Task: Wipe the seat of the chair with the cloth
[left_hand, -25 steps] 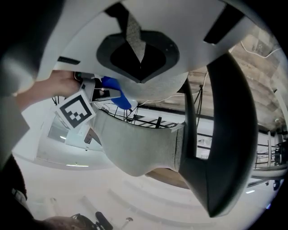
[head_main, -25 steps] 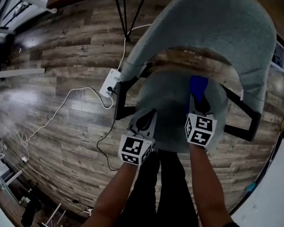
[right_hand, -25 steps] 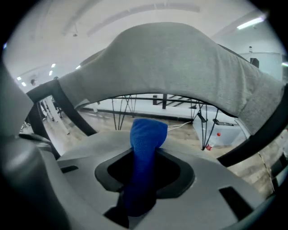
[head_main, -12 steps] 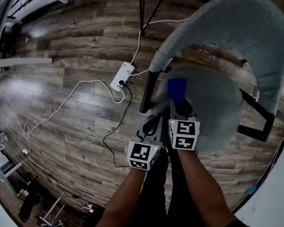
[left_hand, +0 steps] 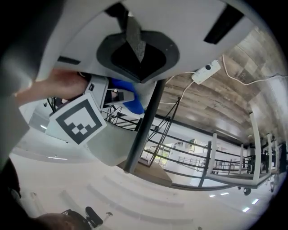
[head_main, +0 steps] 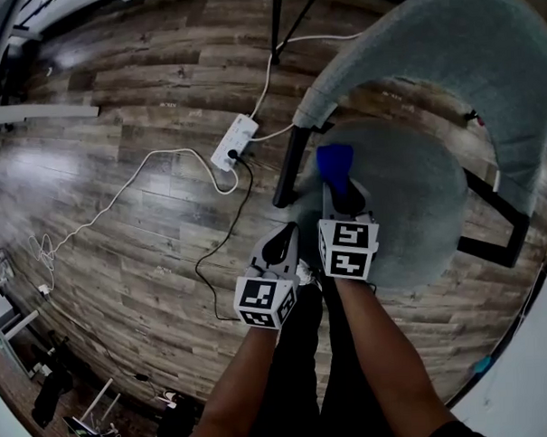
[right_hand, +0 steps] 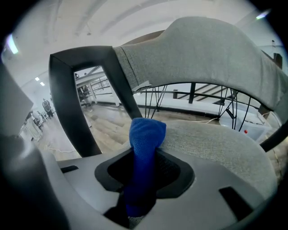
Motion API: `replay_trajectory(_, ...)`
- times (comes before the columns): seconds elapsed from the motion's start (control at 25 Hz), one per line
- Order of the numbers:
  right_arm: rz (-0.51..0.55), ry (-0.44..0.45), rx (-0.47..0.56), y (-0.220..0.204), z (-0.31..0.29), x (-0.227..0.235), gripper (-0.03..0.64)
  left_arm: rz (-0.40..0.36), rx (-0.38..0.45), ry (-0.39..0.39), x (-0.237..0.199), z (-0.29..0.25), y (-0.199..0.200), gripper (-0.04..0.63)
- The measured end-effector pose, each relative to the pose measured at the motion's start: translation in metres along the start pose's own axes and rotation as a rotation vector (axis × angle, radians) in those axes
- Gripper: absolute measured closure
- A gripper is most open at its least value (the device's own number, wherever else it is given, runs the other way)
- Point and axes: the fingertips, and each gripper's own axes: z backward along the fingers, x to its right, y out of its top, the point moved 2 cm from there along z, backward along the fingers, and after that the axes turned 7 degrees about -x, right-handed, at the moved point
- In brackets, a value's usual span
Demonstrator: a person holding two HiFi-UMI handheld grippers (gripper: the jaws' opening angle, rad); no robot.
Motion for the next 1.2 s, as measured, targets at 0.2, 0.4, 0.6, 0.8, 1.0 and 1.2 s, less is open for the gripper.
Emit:
replay_trajectory(0.2, -0.027, -0.036, 0.009, -0.006, 0.005, 0.015, 0.486, -0.03, -0.021, -0.025, 0.008, -0.002, -0.001, 0.594)
replay_trajectory(0.4, -0.06, -0.063, 0.017, -0.012, 0.011, 0.03, 0.486, -0.044, -0.039, -0.051, 0.019, -0.009, -0.005, 0.594)
replay_trajectory(0.6, -0.083, -0.095, 0.027, -0.019, 0.018, 0.044, 0.488, -0.081, -0.046, -0.055, 0.025, -0.013, -0.005, 0.594)
replay_trajectory(0.8, -0.114, -0.122, 0.02, -0.029, 0.026, 0.061, 0.486, -0.108, -0.059, -0.072, 0.033, -0.016, -0.002, 0.594)
replay_trajectory(1.0, -0.146, -0.148, 0.018, -0.037, 0.034, 0.082, 0.486, -0.137, -0.071, -0.097, 0.046, -0.023, -0.001, 0.594)
replay_trajectory(1.2, -0.145, -0.192, 0.02, -0.046, 0.045, 0.101, 0.486, -0.129, -0.085, -0.12, 0.057, -0.025, -0.007, 0.594)
